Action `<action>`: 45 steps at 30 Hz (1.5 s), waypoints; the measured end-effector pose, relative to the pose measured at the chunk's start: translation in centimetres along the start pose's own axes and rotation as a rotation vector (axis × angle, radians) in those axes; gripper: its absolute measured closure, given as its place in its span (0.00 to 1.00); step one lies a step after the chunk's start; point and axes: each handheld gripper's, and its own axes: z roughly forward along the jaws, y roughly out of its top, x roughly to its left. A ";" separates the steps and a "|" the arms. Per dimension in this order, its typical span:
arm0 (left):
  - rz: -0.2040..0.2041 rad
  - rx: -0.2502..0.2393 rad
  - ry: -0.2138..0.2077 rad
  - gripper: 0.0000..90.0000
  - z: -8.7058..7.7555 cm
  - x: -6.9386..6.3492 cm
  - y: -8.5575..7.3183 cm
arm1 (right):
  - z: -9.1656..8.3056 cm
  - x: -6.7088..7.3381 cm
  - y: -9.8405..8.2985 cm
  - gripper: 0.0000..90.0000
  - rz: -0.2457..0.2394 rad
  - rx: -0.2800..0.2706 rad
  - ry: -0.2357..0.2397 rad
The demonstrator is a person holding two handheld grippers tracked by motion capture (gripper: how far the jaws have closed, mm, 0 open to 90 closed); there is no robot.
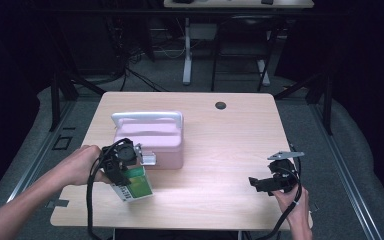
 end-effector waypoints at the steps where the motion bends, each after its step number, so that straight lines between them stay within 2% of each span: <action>1: -0.015 0.003 0.002 0.71 0.0 0.3 -0.4 | 0.0 0.0 0.0 0.00 0.000 0.000 0.000; 9: -0.110 0.036 0.017 0.71 0.0 1.9 -3.3 | 0.1 -0.1 0.0 0.00 0.003 -0.001 0.000; 20: -0.223 0.028 0.024 0.71 0.0 3.7 -6.2 | 0.1 -0.1 0.2 0.01 -0.002 -0.002 0.000; 35: -0.347 0.020 0.036 0.71 0.0 5.7 -8.3 | 0.0 -0.1 0.3 0.01 0.005 -0.005 -0.001; 45: -0.479 -0.004 0.059 0.71 0.1 8.2 -9.4 | 0.0 -0.2 0.2 0.01 0.002 -0.006 -0.004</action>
